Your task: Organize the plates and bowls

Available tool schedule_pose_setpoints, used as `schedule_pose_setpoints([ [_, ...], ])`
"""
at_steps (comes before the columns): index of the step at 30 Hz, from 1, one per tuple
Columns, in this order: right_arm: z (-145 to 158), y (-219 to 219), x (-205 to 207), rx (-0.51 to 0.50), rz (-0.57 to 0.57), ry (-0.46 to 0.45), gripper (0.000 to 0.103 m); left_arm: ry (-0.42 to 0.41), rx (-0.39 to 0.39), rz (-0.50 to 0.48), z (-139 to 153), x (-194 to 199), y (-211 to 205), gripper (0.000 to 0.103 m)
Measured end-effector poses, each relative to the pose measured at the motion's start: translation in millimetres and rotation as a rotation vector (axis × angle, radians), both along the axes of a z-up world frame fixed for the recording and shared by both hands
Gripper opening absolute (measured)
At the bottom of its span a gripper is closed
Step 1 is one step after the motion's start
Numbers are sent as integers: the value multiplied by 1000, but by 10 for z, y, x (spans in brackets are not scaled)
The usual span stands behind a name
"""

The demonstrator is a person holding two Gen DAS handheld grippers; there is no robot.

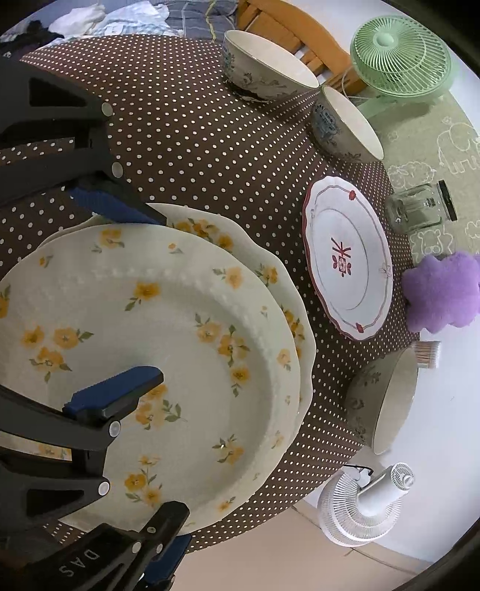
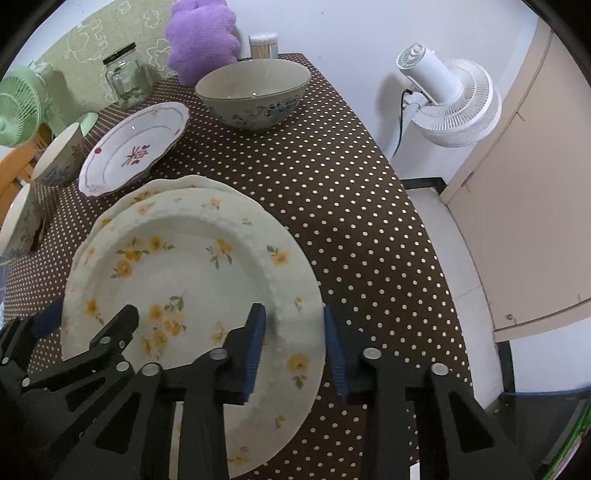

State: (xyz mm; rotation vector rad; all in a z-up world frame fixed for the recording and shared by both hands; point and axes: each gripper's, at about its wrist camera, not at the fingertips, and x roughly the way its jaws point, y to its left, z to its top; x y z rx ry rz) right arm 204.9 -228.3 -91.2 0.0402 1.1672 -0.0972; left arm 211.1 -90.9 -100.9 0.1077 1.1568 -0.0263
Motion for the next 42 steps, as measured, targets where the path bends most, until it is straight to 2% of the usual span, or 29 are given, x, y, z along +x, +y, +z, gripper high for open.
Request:
schedule_pose_setpoints([
  [3, 46, 66, -8, -19, 23, -26, 33, -25, 57, -8, 40, -35, -58, 83],
  [13, -12, 136, 137, -5, 31, -11, 33, -10, 3, 1, 89, -6, 32, 87],
  [25, -26, 283, 312, -50, 60, -42, 36, -17, -29, 4, 93, 87, 110, 90],
  [37, -36, 289, 200, -66, 15, -18, 37, -11, -40, -46, 101, 20, 149, 93],
  [42, 38, 276, 140, -24, 2, -13, 41, -14, -87, -76, 196, -26, 197, 94],
])
